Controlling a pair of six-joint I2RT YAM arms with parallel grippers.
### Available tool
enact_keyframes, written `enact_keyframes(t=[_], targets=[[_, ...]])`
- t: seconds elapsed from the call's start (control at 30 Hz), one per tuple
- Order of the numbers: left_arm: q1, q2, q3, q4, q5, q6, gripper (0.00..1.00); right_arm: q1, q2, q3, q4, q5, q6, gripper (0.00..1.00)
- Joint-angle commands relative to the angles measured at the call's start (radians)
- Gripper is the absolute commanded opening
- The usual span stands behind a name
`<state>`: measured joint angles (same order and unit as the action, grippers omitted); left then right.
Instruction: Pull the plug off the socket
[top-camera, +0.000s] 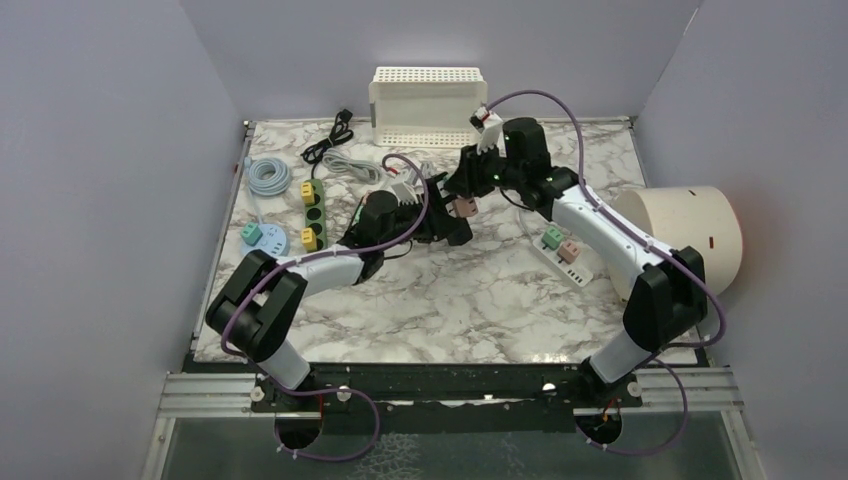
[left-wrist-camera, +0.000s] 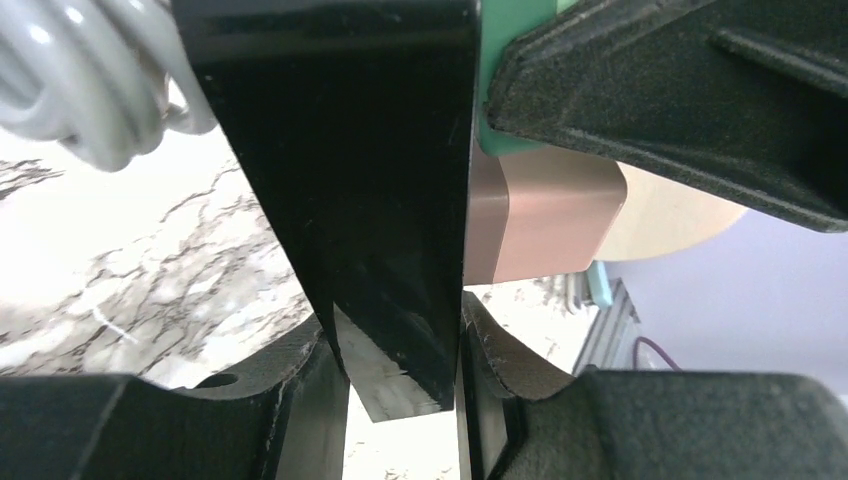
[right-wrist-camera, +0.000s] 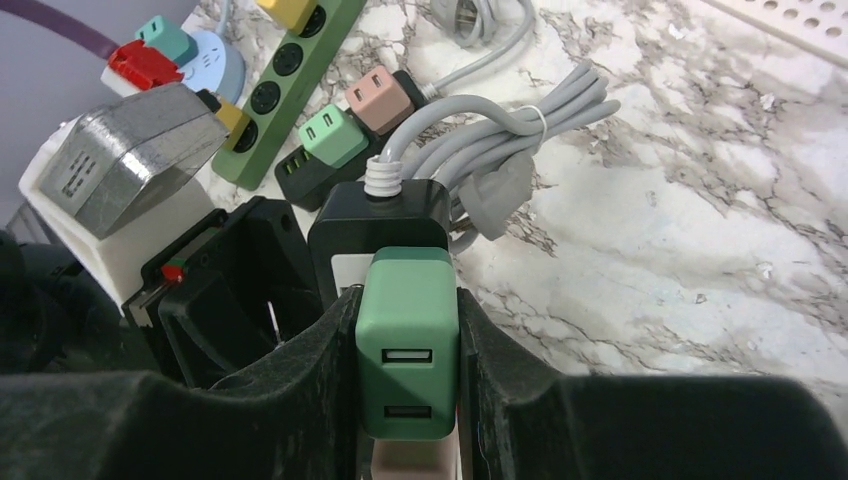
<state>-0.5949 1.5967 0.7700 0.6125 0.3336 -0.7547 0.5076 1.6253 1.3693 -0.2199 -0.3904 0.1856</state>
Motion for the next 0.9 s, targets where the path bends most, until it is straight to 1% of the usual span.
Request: enact_keyframes(t=[0.0, 0.07, 0.13, 0.27, 0.4, 0.47, 0.53, 0.6, 0.7, 0.73, 0.8, 0.87], targets=[[0.080, 0.025, 0.014, 0.010, -0.013, -0.063, 0.00, 0.014, -0.113, 0.007, -0.026, -0.099, -0.018, 0.01], [0.114, 0.046, 0.030, 0.010, 0.009, -0.085, 0.00, 0.014, -0.147, -0.032, -0.009, -0.093, -0.013, 0.01], [0.141, 0.061, 0.050, 0.009, 0.029, -0.083, 0.00, 0.014, -0.202, -0.110, 0.062, -0.081, 0.007, 0.01], [0.175, 0.074, 0.103, -0.027, 0.077, -0.019, 0.00, 0.014, -0.315, -0.255, 0.206, -0.067, 0.054, 0.01], [0.184, 0.052, 0.122, -0.098, 0.044, 0.057, 0.00, 0.014, -0.363, -0.282, 0.221, -0.055, 0.041, 0.01], [0.185, 0.034, 0.124, -0.127, 0.026, 0.103, 0.00, 0.014, -0.395, -0.315, 0.263, -0.044, 0.042, 0.01], [0.185, 0.009, 0.128, -0.152, 0.025, 0.166, 0.00, 0.013, -0.414, -0.352, 0.295, -0.024, 0.044, 0.01], [0.185, -0.016, 0.134, -0.161, 0.040, 0.234, 0.00, 0.009, -0.415, -0.362, 0.288, -0.012, 0.053, 0.01], [0.186, -0.054, 0.164, -0.181, 0.104, 0.358, 0.00, -0.016, -0.416, -0.422, 0.328, -0.044, 0.105, 0.01], [0.191, -0.061, 0.180, -0.193, 0.161, 0.398, 0.00, -0.030, -0.419, -0.448, 0.353, -0.064, 0.130, 0.01], [0.211, -0.059, 0.256, -0.294, 0.270, 0.509, 0.00, -0.064, -0.427, -0.503, 0.398, -0.098, 0.189, 0.01], [0.228, -0.039, 0.364, -0.493, 0.342, 0.652, 0.00, -0.092, -0.436, -0.560, 0.446, -0.117, 0.240, 0.01]])
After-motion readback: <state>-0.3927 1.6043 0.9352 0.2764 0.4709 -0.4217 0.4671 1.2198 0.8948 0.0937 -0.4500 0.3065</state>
